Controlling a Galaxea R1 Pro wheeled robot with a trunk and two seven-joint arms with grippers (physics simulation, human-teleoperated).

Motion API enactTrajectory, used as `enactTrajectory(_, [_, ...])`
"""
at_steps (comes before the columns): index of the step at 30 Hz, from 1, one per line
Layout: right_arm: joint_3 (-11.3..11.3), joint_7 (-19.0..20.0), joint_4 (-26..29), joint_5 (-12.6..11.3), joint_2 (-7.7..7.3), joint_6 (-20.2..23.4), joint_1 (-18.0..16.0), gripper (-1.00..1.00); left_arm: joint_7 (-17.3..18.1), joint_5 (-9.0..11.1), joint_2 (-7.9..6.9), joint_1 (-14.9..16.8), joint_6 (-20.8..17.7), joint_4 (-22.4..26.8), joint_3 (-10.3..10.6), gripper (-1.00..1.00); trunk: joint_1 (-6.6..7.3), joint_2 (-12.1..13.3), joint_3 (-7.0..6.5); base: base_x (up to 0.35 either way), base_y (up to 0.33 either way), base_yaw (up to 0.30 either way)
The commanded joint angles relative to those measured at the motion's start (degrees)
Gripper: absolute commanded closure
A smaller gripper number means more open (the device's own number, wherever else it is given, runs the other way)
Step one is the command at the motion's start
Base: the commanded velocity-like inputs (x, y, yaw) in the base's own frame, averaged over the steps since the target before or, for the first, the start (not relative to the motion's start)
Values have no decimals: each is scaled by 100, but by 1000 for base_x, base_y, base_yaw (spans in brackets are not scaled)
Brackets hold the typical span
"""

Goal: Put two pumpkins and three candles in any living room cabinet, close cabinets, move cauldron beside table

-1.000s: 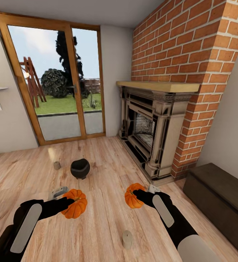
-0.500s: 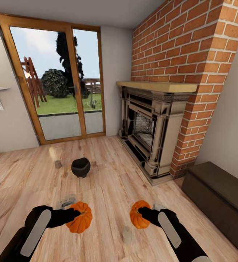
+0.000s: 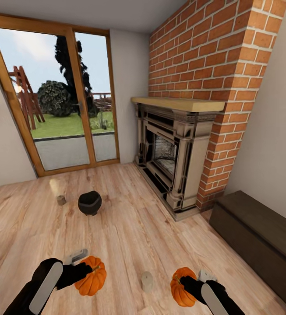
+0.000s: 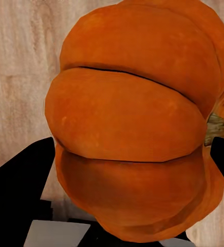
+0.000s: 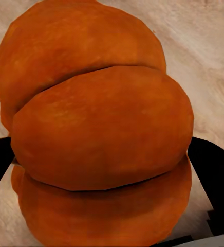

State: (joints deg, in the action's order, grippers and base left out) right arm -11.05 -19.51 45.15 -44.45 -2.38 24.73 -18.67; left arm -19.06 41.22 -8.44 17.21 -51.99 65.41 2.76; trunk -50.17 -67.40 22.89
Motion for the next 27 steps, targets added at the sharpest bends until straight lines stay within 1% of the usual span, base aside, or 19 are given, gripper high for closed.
enactTrajectory(1, [-33,-64,-11,-66,-7,-29,-5,100,-72,53,-3,4,-12,23,14,100,22,37,-6,0,0,-227])
enactTrajectory(5, [-42,-67,-41,-72,-1,-75,-5,100,-68,53,-1,3,-20,103,14,100,110,197,-52,0,0,-219])
enactTrajectory(7, [-39,-63,-115,-70,-1,-194,-4,100,-71,54,1,2,-28,181,37,100,154,277,-74,0,0,-210])
enactTrajectory(8, [-39,-63,-133,-68,-4,-220,-4,100,-71,54,4,2,-25,191,59,100,154,277,-68,0,0,-209])
enactTrajectory(11, [-38,-62,-164,-60,-22,-259,-5,100,-72,53,1,3,-17,214,220,100,154,277,-47,0,0,-208])
enactTrajectory(14, [-39,-60,-216,-59,-25,-272,-5,100,-72,53,0,2,-14,235,265,100,154,277,-27,0,0,-207])
enactTrajectory(16, [-38,-57,-246,-58,-25,-274,-4,100,-72,55,0,3,-21,368,288,100,154,277,-13,0,0,-207])
enactTrajectory(19, [-38,-54,-264,-61,-26,-275,-5,100,-76,60,3,2,-41,465,304,100,220,398,-46,0,0,-206])
enactTrajectory(24, [-46,-55,-264,-54,-18,-290,-4,100,-88,60,8,2,-245,491,406,100,330,598,-101,0,0,-201])
enactTrajectory(27, [-57,-53,-262,-51,-13,-292,-5,100,-89,61,5,2,-295,498,416,100,396,719,-133,0,0,-195])
